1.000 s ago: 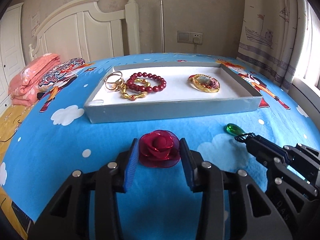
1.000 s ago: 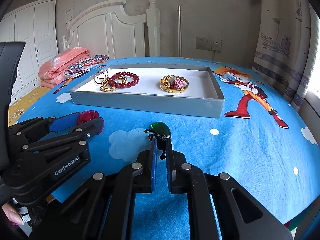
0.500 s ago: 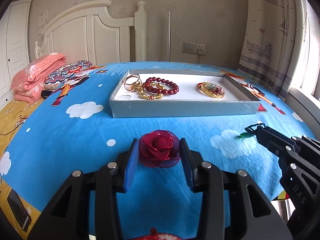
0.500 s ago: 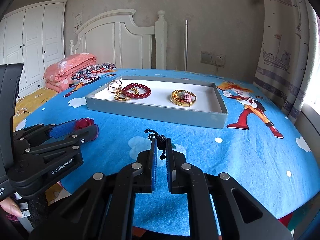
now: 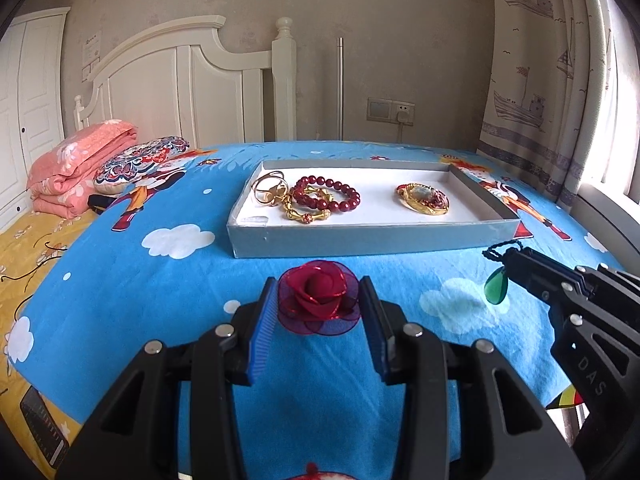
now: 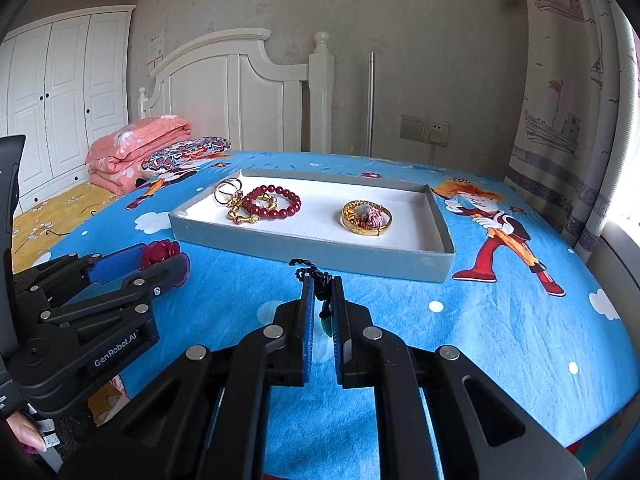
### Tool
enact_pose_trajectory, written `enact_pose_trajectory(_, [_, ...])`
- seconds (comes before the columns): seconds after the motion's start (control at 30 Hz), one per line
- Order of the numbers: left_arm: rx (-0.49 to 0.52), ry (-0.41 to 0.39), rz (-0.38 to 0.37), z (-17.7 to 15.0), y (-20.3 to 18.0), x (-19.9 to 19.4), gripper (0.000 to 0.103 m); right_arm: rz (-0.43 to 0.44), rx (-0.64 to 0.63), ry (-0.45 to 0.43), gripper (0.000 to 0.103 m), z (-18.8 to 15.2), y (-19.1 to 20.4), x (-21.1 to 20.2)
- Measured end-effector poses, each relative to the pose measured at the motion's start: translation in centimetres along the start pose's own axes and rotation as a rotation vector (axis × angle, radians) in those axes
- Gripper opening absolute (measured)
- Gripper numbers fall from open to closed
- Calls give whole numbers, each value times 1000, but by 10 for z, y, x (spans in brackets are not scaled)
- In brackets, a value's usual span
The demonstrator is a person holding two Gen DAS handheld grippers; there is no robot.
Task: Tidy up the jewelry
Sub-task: 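Lift and carry the rose brooch with both tools over the tray, then open both tools to release the rose brooch into the tray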
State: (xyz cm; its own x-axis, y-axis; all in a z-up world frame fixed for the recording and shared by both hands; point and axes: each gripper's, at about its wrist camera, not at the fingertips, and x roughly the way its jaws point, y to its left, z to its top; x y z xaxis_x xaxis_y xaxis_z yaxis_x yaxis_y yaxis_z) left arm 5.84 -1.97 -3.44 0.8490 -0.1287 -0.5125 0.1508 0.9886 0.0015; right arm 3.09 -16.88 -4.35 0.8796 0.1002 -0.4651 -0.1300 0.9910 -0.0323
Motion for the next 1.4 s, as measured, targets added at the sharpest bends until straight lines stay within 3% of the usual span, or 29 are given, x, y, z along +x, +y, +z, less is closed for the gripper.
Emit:
enact_pose_trajectory(0.3, [6, -5, -34, 41, -1, 13, 40, -14, -18, -32, 9, 47, -5, 23])
enact_pose_trajectory(0.67, [14, 89, -32, 111, -1, 84, 40, -36, 2, 13, 9, 112, -28, 85])
enact_pose_trajectory(1.03, [-3, 182, 21, 125, 1, 151, 40, -63, 36, 119, 9, 119, -40, 151])
enact_pose_trajectory(1.4, [-13, 224, 35, 116, 6, 169, 41, -63, 47, 177, 9, 108, -40, 168])
